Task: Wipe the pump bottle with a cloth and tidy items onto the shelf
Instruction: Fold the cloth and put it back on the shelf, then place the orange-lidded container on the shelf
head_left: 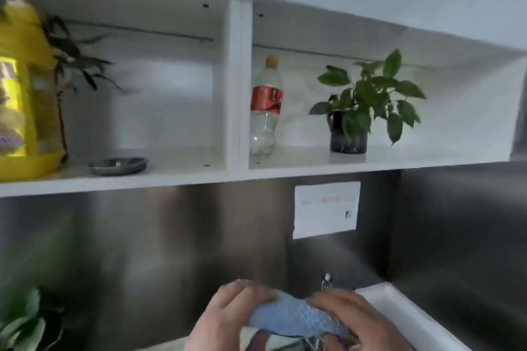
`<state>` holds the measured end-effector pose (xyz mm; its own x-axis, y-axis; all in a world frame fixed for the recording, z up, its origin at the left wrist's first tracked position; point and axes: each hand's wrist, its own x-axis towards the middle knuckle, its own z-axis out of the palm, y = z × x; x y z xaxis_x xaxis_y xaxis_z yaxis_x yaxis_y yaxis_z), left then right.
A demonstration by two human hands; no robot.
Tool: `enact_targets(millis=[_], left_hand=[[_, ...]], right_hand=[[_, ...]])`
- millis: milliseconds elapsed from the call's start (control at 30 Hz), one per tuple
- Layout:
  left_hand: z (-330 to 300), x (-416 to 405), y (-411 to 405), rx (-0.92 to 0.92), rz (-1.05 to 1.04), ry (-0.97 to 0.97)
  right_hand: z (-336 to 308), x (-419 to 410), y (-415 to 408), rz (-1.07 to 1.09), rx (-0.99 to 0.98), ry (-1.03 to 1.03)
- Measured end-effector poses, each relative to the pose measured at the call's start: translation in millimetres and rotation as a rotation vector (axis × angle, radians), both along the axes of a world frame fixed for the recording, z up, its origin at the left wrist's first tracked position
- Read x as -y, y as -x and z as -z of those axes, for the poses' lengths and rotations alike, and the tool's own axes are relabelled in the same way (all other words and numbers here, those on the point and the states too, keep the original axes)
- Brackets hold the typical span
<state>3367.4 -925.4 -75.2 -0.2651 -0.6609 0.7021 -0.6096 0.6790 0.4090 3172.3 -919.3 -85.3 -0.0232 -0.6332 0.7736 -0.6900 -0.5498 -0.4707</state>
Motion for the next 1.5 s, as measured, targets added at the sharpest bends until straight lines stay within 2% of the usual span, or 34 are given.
enact_targets(millis=[33, 67, 133, 200, 367, 500, 600, 733, 900, 967, 1067, 1100, 1167, 1267, 1400, 1433, 1500], left_hand=[[-12, 2, 11, -0.038, 0.003, 0.052], [-27, 4, 22, -0.055, 0.026, 0.069], [-63, 16, 46, -0.019, 0.013, 0.145], [-91, 25, 68, 0.013, 0.015, 0.28], [-142, 48, 106, 0.015, -0.125, 0.426], [-177, 84, 115, 0.039, -0.343, 0.357], [-191, 109, 112, 0.065, -0.488, 0.175], [-179, 126, 104, 0.161, -0.569, 0.044], [-158, 124, 97, 0.229, -0.557, 0.085], [-147, 112, 94, 0.274, -0.576, 0.155], [-114, 67, 84, 0.168, -0.565, 0.278], [-92, 48, 79, 0.129, -0.557, 0.26], [-36, 13, 58, 0.057, -0.552, 0.083], [68, -26, 13, -0.097, -0.61, -0.349], [202, -35, -64, -0.205, -0.769, -0.788], [227, -31, -77, -0.221, -0.786, -0.851], [270, -14, -102, -0.259, -0.769, -0.946]], right_hand=[[-19, 5, 19, -0.075, -0.136, 0.038], [-33, 5, 35, -0.092, -0.167, -0.018], [-62, 6, 74, -0.056, -0.082, 0.012], [-88, 15, 93, -0.094, -0.08, 0.057], [-142, 62, 121, -0.114, -0.067, 0.156], [-175, 126, 116, -0.223, -0.116, 0.155], [-188, 171, 108, -0.247, -0.205, 0.161], [-174, 203, 104, -0.234, -0.326, 0.139], [-150, 207, 104, -0.202, -0.329, 0.233], [-139, 193, 100, -0.208, -0.248, 0.286], [-102, 159, 96, -0.371, -0.049, 0.388], [-78, 148, 91, -0.457, -0.02, 0.358], [-21, 132, 69, -0.653, 0.018, 0.137], [88, 114, 22, -0.787, 0.058, -0.42], [239, 93, -43, -0.73, -0.003, -1.141], [267, 88, -59, -0.7, -0.016, -1.261], [308, 85, -100, -0.631, 0.007, -1.359]])
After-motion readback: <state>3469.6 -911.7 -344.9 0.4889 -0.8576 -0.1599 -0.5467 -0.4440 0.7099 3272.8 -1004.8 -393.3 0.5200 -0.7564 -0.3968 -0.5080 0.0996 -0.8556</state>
